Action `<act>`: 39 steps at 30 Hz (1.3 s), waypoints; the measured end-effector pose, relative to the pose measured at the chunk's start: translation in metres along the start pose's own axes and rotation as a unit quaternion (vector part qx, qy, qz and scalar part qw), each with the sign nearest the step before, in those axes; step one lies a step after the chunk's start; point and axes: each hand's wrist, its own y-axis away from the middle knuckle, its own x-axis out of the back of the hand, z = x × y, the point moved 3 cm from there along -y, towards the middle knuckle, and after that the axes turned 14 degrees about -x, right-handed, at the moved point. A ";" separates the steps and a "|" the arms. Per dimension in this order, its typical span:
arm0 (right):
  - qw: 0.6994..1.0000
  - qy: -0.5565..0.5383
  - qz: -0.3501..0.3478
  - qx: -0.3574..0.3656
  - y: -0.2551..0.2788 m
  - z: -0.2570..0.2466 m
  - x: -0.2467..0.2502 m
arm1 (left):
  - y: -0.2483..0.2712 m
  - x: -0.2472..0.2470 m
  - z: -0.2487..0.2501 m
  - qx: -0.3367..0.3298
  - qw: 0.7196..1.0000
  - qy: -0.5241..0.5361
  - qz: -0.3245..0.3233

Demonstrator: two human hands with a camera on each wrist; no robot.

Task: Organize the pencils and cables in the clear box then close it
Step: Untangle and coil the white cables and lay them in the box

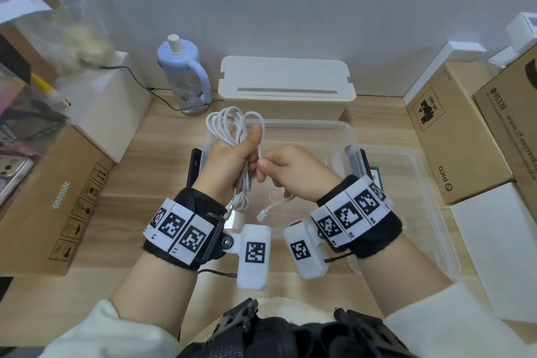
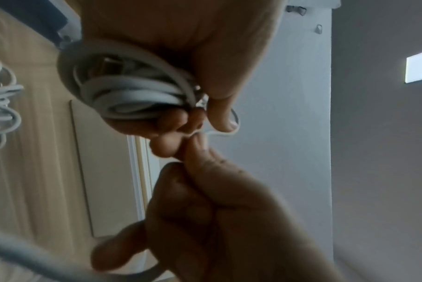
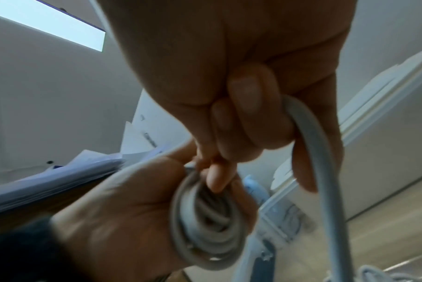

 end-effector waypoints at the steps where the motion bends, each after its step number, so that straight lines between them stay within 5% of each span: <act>1: 1.000 0.005 -0.006 0.008 0.001 -0.003 -0.002 | 0.001 0.000 0.001 0.001 1.000 -0.018 -0.004; 7: 0.995 -0.092 -0.022 -0.017 -0.004 0.000 -0.001 | 0.003 -0.001 0.004 -0.010 0.998 -0.005 -0.064; 14: 0.990 -0.074 -0.112 0.041 0.002 0.001 -0.005 | -0.006 0.004 0.010 -0.059 0.990 0.107 0.073; 18: 0.984 0.025 -0.178 0.005 0.001 0.016 -0.003 | -0.009 0.004 0.019 -0.017 0.969 0.235 0.070; 22: 0.988 0.100 -0.098 -0.062 -0.006 0.032 0.014 | -0.007 0.007 0.021 0.080 0.963 0.255 -0.027; 27: 1.000 0.022 0.019 -0.011 -0.008 0.017 0.036 | 0.001 0.004 -0.001 0.124 0.982 0.096 -0.107; 31: 1.000 -0.015 -0.019 -0.005 -0.006 0.002 0.036 | 0.007 -0.007 -0.012 0.120 0.976 -0.048 -0.177; 35: 0.993 -0.107 -0.037 0.028 -0.007 -0.002 0.032 | 0.005 -0.008 -0.014 0.105 0.979 -0.089 -0.153; 39: 0.971 -0.212 0.092 -0.054 -0.027 0.024 0.050 | 0.000 0.007 -0.019 0.099 0.988 -0.060 -0.103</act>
